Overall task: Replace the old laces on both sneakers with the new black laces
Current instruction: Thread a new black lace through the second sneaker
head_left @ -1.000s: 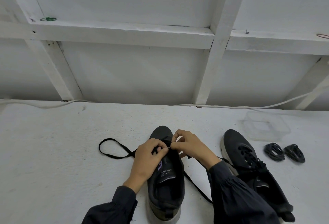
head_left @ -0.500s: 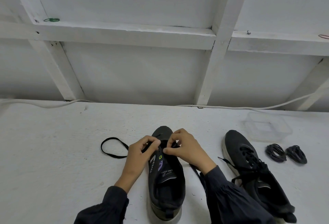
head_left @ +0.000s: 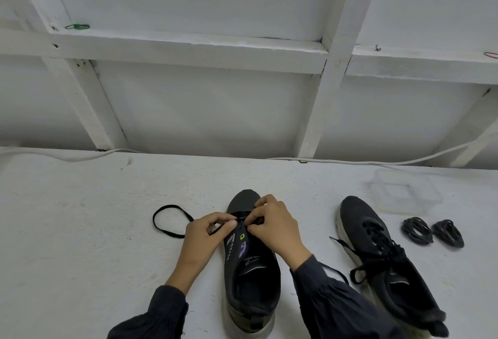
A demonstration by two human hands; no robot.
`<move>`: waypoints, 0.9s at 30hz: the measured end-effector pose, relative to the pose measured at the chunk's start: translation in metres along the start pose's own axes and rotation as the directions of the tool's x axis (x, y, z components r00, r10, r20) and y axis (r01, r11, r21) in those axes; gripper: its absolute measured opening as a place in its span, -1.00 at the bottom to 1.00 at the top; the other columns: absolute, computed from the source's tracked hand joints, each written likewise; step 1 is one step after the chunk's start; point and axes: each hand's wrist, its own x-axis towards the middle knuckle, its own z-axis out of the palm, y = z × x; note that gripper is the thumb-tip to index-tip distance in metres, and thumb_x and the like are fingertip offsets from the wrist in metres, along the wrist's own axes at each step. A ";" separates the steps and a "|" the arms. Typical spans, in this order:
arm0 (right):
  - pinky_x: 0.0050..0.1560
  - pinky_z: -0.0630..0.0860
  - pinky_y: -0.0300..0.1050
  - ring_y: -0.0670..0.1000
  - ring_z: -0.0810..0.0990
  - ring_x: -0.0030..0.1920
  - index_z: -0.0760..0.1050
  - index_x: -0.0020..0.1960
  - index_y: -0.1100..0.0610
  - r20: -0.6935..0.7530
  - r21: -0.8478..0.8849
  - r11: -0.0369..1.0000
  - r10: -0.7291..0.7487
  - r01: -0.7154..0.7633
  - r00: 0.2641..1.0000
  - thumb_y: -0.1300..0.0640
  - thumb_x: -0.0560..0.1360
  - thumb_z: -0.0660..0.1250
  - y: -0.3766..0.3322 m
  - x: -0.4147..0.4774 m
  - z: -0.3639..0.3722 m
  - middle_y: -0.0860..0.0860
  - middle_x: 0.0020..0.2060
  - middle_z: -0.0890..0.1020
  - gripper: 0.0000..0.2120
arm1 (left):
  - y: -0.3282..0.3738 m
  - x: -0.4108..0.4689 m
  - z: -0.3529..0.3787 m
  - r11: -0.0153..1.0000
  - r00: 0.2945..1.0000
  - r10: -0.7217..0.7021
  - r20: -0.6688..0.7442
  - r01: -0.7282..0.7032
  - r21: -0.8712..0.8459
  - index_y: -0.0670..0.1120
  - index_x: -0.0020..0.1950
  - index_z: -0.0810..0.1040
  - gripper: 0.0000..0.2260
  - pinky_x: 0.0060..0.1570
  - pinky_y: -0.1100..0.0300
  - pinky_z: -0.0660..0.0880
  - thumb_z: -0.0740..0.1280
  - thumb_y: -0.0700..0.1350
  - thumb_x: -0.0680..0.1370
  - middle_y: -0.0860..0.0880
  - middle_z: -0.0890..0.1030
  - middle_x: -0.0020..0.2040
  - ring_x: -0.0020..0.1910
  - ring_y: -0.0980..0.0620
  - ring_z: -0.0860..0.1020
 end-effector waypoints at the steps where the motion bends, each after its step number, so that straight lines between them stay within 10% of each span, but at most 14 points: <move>1: -0.08 0.35 -0.11 -0.07 0.35 0.21 0.68 -0.06 -0.07 0.004 0.018 1.000 0.008 -0.008 1.000 0.07 0.46 0.40 0.001 0.000 0.000 -0.14 0.16 0.42 -0.89 | 0.000 0.000 0.000 1.000 1.000 0.005 -0.002 -0.005 0.003 0.02 -0.09 0.71 -0.91 -0.05 0.19 0.54 0.47 -0.16 0.48 0.11 0.70 -0.17 -0.14 0.12 0.64; 10: -0.08 0.33 -0.13 -0.07 0.31 0.22 0.67 0.04 -0.09 0.015 0.065 0.998 0.014 -0.015 1.000 -0.08 0.47 0.42 0.005 -0.004 0.004 -0.15 0.20 0.40 -0.82 | 0.008 -0.004 -0.005 1.000 1.000 0.000 -0.008 0.000 0.009 -0.05 -0.16 0.73 -0.92 -0.17 0.44 0.48 0.48 -0.22 0.47 0.09 0.72 -0.22 -0.25 0.23 0.63; 20: -0.07 0.36 -0.13 -0.08 0.31 0.22 0.63 -0.12 -0.18 -0.014 0.207 0.978 0.042 -0.039 0.999 0.00 0.46 0.44 0.007 -0.005 0.008 -0.17 0.18 0.43 -0.94 | 0.003 0.000 -0.008 0.992 0.999 -0.018 -0.038 0.023 0.127 0.20 -0.24 0.70 -0.81 -0.28 0.17 0.44 0.52 -0.12 0.43 0.02 0.69 -0.32 -0.43 -0.03 0.48; 27: 0.15 0.50 0.08 0.01 0.45 0.24 0.56 -0.23 -0.16 -0.056 0.430 0.902 0.069 -0.038 0.996 0.10 0.36 0.54 0.018 0.003 0.019 -0.25 0.05 0.49 -0.79 | 0.022 0.009 -0.008 0.917 0.999 0.034 0.024 -0.041 0.396 0.08 -0.31 0.69 -0.91 -0.38 0.26 0.30 0.51 -0.05 0.39 0.12 0.34 -0.64 -0.55 0.11 0.31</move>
